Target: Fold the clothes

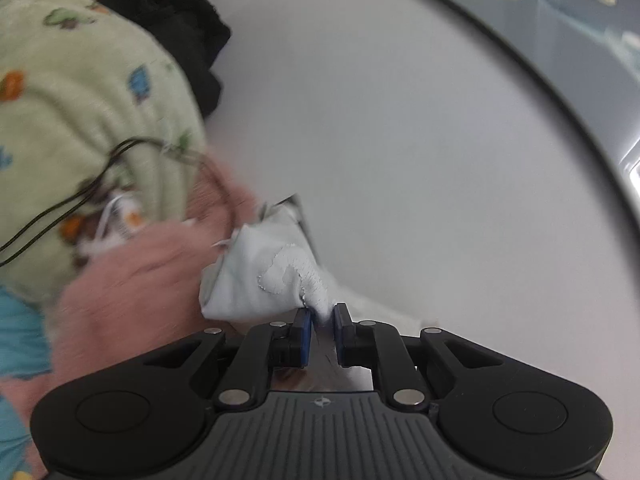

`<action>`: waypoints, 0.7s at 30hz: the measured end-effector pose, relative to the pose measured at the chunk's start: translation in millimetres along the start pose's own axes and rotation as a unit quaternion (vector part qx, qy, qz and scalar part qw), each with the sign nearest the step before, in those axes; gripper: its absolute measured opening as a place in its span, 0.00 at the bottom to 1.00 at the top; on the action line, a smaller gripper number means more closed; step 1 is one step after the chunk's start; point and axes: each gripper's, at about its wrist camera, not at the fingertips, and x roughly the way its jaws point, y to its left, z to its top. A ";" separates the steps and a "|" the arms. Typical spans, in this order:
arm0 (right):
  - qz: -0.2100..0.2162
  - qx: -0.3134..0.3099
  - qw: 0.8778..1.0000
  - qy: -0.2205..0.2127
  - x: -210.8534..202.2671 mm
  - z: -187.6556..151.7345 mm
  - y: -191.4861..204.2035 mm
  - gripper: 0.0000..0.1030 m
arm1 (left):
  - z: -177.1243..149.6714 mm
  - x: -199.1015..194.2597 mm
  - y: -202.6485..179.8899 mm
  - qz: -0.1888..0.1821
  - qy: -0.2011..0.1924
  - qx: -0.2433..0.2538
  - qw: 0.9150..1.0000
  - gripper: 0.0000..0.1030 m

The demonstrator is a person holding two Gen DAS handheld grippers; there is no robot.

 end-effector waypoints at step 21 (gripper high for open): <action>-0.083 -0.143 0.985 0.055 -87.9 -49.0 36.6 0.72 | -86.2 -134.6 -82.8 0.093 -0.047 0.217 0.971 0.47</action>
